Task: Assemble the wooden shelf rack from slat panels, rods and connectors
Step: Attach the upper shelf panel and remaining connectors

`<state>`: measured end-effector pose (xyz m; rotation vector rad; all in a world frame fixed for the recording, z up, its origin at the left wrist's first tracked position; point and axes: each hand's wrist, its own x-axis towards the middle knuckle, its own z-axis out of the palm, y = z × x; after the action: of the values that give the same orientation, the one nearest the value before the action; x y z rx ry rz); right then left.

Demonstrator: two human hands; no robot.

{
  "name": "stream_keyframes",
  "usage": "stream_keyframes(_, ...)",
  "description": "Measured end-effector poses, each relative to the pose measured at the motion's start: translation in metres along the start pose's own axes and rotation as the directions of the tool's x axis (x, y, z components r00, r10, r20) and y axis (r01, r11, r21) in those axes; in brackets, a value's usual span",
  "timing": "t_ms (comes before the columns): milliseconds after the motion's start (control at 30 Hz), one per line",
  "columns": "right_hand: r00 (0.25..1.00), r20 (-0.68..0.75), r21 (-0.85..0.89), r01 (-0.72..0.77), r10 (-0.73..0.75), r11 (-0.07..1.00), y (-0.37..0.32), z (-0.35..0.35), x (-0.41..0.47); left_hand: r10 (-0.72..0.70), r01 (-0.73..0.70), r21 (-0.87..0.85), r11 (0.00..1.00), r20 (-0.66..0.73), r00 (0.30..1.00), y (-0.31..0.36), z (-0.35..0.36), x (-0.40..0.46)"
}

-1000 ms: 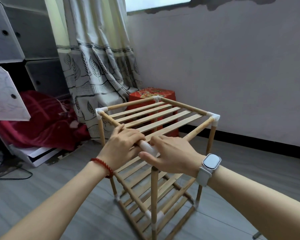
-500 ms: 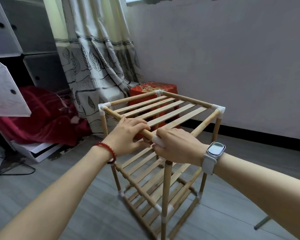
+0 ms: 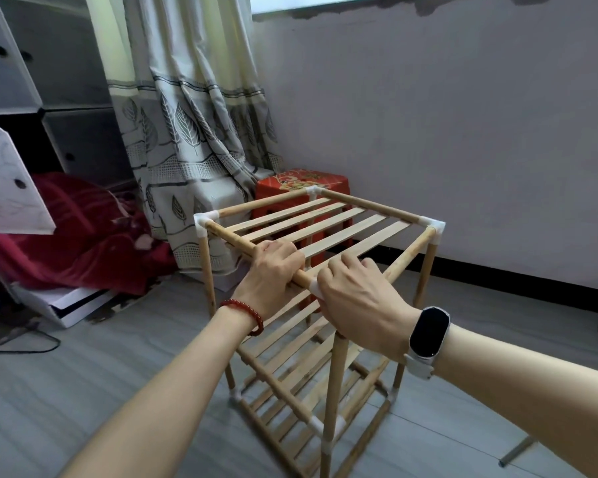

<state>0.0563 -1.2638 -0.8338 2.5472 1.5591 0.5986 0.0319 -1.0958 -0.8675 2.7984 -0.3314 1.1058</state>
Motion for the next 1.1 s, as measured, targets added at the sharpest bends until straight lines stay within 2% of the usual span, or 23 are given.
stream_keyframes(100,0.997,0.055,0.206,-0.069,0.059,0.976,0.006,-0.009,0.001,-0.016,0.016,-0.006,1.000,-0.005,1.000,0.001,0.000,0.000)
stream_keyframes(133,0.997,0.047,0.210,-0.074,0.066,0.975,0.007,-0.010,0.000,-0.026,0.026,-0.012,1.000,-0.004,1.000,0.001,0.000,0.000)
stream_keyframes(267,0.996,-0.069,-0.011,-0.060,0.059,0.998,-0.001,-0.003,-0.004,-0.033,0.033,-0.019,0.999,-0.001,0.999,0.003,0.001,0.000)
stream_keyframes(467,0.997,-0.036,0.084,-0.064,0.067,0.994,0.008,-0.015,0.000,-0.046,0.046,-0.015,0.999,-0.013,0.999,0.004,0.000,0.003)
stream_keyframes(567,0.995,-0.095,-0.100,-0.039,0.030,0.994,0.002,-0.016,-0.010,-0.036,0.036,-0.011,0.999,-0.005,0.999,0.007,0.000,0.003)
stream_keyframes(667,0.993,-0.118,-0.121,-0.029,0.015,0.992,0.000,-0.016,-0.012,-0.032,0.032,-0.007,0.999,-0.002,0.999,0.009,0.000,0.003)
stream_keyframes(867,0.997,-0.073,0.132,0.003,0.007,0.991,0.015,-0.010,-0.008,-0.028,0.028,-0.017,0.999,0.022,0.999,0.009,-0.002,0.005)
stream_keyframes(933,0.994,0.044,0.409,-0.111,0.101,0.906,0.022,-0.014,-0.011,-0.036,0.037,-0.024,0.999,0.027,0.999,0.006,-0.002,0.002)
stream_keyframes(1000,0.981,0.120,0.627,-0.196,0.155,0.754,0.030,-0.021,-0.015,-0.068,0.069,-0.027,0.997,0.027,0.997,0.000,-0.002,0.001)
stream_keyframes(1100,0.981,0.123,0.675,-0.194,0.151,0.712,0.045,-0.024,-0.016,-0.095,0.095,-0.013,0.995,0.000,0.995,0.002,0.003,0.001)
